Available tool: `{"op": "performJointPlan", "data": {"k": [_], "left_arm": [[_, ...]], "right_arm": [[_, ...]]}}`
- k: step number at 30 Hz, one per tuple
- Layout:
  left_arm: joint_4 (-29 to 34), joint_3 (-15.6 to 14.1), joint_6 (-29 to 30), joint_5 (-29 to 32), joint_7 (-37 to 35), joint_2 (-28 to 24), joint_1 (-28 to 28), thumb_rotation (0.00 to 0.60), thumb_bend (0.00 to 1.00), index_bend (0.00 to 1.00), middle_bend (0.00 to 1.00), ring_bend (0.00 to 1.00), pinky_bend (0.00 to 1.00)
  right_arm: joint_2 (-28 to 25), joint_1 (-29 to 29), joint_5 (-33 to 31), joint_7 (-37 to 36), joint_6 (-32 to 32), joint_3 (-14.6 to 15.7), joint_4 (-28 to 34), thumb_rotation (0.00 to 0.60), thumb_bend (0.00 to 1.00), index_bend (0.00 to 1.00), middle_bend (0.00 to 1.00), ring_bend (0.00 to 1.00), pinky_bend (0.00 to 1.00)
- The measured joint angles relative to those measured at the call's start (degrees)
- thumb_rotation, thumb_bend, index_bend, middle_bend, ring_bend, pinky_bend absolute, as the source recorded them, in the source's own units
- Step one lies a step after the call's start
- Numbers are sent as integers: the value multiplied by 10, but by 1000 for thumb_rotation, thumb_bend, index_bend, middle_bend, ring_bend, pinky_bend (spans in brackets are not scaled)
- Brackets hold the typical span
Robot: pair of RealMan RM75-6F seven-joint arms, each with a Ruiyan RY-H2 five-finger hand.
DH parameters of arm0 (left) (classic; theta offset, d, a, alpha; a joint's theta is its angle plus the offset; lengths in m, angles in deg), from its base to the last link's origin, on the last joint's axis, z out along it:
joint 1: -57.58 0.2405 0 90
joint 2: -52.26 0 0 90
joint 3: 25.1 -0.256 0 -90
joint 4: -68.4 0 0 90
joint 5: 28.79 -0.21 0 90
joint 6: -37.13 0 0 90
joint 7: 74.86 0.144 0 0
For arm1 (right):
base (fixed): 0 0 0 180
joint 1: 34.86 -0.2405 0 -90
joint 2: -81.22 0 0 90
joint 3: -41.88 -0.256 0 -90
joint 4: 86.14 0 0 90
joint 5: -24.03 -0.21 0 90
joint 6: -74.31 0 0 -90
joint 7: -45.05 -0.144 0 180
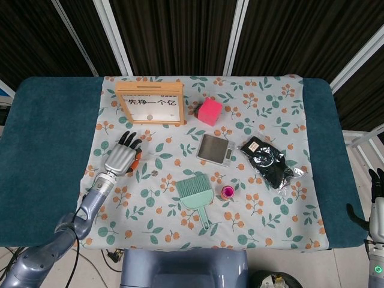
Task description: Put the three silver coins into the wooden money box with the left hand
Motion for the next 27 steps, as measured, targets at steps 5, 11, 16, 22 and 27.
{"op": "performJointPlan", "data": {"k": [5,11,16,22,27], "left_arm": [[25,6,38,-3,-8,-14,0,600,559,695,231,0,0],[86,13,78,-8,-7,-47,0,600,560,698,235,0,0],[160,22,100,-14,5,-92,-5,600,560,700,234,0,0],[308,62,114,-13,55,-199,-31,600,560,705,233,0,0],[430,112,75,12,94,-310,-63,600,560,712,247,0,0]], "right_arm": [[0,0,0,0,-1,1,-1,600,358,34,21,24,0],[1,0,-1,0,1,-1,2,600,358,34,21,23,0],[1,1,0,-1,2,-1,1,600,358,34,21,23,0],[2,0,2,0,0,1,0,600,358,34,21,23,0],[4,-1,-1,3,-1,0,0,600,357,34,21,23,0]]}}
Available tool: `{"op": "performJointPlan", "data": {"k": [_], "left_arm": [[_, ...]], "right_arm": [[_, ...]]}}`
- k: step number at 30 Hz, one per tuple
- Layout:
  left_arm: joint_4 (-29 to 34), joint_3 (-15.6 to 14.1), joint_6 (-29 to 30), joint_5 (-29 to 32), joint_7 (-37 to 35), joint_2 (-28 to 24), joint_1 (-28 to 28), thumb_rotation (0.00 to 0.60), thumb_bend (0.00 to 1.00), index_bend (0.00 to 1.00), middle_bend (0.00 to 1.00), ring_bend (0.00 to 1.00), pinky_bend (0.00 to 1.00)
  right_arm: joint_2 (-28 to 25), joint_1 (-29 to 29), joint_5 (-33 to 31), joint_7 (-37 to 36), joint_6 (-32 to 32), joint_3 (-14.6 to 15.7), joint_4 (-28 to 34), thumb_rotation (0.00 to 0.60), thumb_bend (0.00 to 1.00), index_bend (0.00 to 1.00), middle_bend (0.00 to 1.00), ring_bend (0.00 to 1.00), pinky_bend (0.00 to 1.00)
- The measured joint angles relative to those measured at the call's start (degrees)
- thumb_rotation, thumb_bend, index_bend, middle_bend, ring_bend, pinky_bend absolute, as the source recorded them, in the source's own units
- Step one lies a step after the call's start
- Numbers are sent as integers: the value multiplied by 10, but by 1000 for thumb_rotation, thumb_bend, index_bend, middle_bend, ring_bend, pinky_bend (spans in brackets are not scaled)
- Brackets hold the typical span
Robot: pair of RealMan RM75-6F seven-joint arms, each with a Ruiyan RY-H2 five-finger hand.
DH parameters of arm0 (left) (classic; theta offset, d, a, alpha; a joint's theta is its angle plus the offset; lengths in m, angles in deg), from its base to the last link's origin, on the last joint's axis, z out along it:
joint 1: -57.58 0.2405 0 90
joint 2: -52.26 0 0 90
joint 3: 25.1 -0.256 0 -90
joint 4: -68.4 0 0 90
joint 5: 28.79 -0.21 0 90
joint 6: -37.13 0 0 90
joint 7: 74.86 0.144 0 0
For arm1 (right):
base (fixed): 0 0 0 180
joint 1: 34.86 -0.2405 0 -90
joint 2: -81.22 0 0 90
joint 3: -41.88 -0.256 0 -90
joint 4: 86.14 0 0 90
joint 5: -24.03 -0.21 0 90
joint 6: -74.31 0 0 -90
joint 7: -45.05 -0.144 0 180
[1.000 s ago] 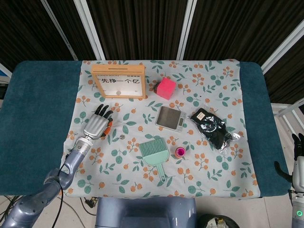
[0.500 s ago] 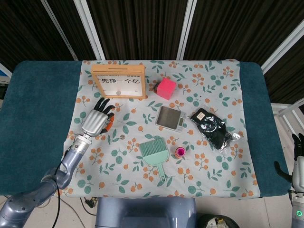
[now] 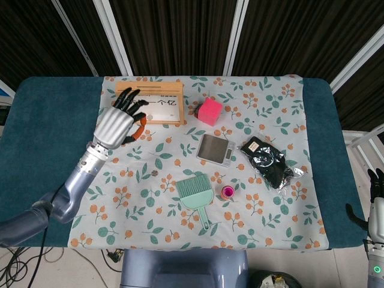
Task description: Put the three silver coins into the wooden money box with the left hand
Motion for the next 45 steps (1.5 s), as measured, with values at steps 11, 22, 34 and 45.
{"op": "performJointPlan", "data": {"k": [11,22,34,45], "left_arm": [[8,69,-172,100,-28,-71,-84,600,559,719,253,0,0],[-177,73,-246,117,-135,8,-157,600,559,720,253,0,0],[-312,60,-329,122,-238,79,-204,600,559,717,252,0,0],[-393,47,-349,116,-286,126,-223,600,545,691,248,0,0]], "right_arm": [[6,0,-4,2,3,-2,1,600,358,34,21,23,0],[6,0,0,6,7,-2,0,600,357,34,21,23,0],[8,0,-2,7,5,-2,0,600,358,34,21,23,0],[7,1,-4,7,6,-4,1,600,358,34,21,24,0]]}}
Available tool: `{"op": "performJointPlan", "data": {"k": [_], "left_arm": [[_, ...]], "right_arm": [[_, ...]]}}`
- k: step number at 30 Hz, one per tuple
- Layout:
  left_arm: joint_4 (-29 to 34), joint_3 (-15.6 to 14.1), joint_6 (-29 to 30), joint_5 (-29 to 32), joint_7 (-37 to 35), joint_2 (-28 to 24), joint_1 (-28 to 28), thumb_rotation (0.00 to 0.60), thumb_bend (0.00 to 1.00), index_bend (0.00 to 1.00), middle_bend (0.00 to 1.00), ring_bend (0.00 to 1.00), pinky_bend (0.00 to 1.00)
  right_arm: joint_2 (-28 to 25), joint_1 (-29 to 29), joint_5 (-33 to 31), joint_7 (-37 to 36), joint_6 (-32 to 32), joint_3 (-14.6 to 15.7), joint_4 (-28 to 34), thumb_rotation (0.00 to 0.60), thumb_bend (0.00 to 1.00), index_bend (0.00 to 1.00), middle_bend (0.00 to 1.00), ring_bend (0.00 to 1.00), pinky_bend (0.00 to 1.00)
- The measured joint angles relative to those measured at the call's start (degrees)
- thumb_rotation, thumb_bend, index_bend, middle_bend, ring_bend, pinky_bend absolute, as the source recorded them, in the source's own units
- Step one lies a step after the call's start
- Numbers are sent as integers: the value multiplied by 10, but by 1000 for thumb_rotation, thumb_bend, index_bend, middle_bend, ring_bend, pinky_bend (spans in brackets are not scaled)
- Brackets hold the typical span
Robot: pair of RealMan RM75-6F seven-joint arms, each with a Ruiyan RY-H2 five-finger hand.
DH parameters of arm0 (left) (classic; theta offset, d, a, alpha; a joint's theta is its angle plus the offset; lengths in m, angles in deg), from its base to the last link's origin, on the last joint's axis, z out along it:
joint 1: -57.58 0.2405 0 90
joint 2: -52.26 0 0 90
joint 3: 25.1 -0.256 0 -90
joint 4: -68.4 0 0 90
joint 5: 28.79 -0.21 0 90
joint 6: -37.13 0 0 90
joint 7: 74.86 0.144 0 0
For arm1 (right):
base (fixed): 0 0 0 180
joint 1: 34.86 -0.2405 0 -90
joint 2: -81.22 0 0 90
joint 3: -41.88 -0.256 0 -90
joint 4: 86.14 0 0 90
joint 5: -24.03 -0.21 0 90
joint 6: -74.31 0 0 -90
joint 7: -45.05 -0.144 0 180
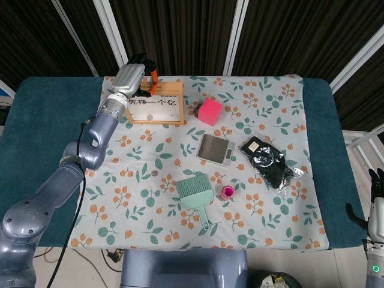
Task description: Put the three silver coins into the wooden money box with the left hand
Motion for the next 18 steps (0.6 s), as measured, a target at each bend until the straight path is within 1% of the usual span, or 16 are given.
{"op": "performJointPlan", "data": {"k": [11,14,18], "left_arm": [[-36,-17,-5,-17,-45,14,-6,600,527,660,246,0,0],[-43,-22,-6,-22,-49,17,-8,600,501,652,246,0,0],[-50,-26,-8,-25,-54,19,-9,600,498,640,246,0,0]], "right_arm": [[0,1,-2,2,3,-2,0,600,357,33,21,23,0],[0,1,-3,2,3,-2,0,600,358,34,21,23,0],[0,1,-4,2,3,-3,0,600,358,33,21,23,0]]}}
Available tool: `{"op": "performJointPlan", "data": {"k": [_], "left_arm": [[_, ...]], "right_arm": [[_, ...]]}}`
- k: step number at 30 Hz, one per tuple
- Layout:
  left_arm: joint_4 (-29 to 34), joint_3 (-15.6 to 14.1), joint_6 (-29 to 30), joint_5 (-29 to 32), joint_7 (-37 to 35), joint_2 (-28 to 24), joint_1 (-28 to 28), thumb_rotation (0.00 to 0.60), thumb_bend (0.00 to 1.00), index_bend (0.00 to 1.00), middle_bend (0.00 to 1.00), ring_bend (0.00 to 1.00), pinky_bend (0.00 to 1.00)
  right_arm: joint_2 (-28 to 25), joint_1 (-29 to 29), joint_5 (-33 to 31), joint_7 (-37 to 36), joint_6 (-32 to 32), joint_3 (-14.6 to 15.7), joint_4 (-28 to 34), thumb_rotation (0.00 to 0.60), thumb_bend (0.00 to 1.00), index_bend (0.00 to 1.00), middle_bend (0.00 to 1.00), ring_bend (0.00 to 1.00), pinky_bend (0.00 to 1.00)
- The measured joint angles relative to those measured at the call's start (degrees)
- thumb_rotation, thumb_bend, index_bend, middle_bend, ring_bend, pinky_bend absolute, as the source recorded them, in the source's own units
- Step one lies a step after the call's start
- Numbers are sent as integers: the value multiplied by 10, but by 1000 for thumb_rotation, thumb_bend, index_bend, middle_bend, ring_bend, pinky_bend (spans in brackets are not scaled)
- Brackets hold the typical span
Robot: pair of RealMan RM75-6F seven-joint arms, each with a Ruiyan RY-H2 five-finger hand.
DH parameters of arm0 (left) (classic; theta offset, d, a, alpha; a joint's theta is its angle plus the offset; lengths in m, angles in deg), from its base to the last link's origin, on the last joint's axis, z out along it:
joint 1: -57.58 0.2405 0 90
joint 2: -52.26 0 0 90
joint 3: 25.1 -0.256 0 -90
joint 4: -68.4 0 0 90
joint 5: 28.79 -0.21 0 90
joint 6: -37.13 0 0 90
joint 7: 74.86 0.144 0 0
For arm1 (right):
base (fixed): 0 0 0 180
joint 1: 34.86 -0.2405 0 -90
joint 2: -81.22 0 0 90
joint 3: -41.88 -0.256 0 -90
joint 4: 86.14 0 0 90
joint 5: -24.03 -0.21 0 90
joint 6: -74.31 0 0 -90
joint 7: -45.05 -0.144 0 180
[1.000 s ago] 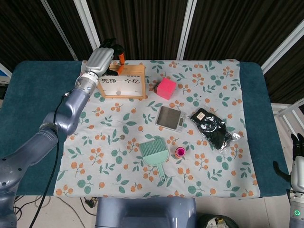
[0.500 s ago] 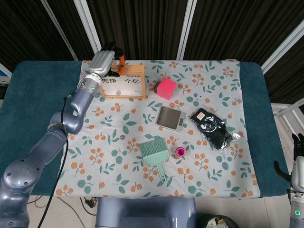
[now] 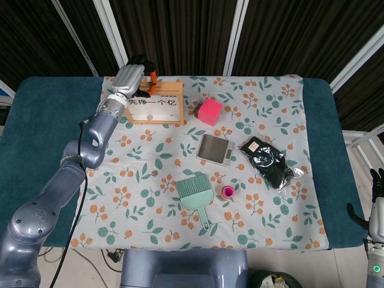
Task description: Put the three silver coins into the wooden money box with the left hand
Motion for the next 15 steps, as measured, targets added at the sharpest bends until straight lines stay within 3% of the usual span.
{"op": "performJointPlan", "data": {"k": [15], "left_arm": [[-26,-16,-7,-10,-12,13,-4,600,495,565,237,0,0]], "right_arm": [[0,0,0,0,1,-1,0,600,358,34,21,23,0]]}}
